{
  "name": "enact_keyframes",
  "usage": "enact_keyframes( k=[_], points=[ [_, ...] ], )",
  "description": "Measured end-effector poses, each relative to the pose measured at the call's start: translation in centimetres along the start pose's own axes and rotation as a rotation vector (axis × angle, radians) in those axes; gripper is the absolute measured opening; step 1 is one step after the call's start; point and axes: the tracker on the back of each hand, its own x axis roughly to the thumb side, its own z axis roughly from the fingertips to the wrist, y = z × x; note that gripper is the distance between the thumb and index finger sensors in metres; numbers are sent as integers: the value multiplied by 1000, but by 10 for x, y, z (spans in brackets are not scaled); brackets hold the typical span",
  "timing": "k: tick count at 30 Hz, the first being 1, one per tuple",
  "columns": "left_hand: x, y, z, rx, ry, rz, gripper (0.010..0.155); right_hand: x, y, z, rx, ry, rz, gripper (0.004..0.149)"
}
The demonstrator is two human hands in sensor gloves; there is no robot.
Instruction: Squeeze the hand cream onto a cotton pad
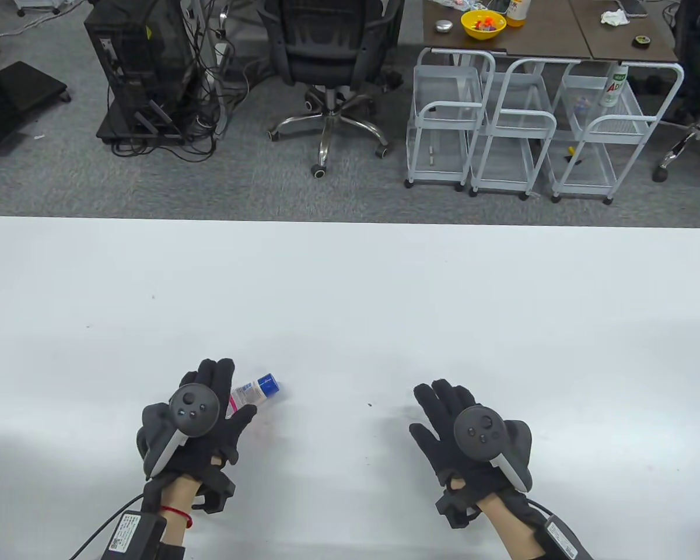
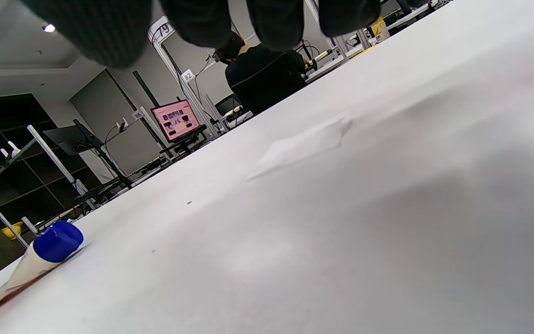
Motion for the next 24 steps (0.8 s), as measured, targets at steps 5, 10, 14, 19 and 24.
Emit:
enact_keyframes(
  k=[5, 10, 14, 19, 24],
  points=[
    [-16, -9, -11, -107, 88, -14, 85, 0, 1, 0, 16, 3, 7, 68],
    [-17, -19, -15, -193, 94, -59, 83, -1, 2, 0, 26, 4, 24, 68],
    [-12, -23, -15, -197, 71, -139, 79, -2, 1, 0, 26, 9, 21, 68],
    [-5, -20, -13, -67, 41, -224, 74, -2, 1, -1, 31, 7, 29, 68],
    [4, -21, -12, -75, 37, -273, 80, -1, 2, -1, 40, 5, 38, 68]
  ],
)
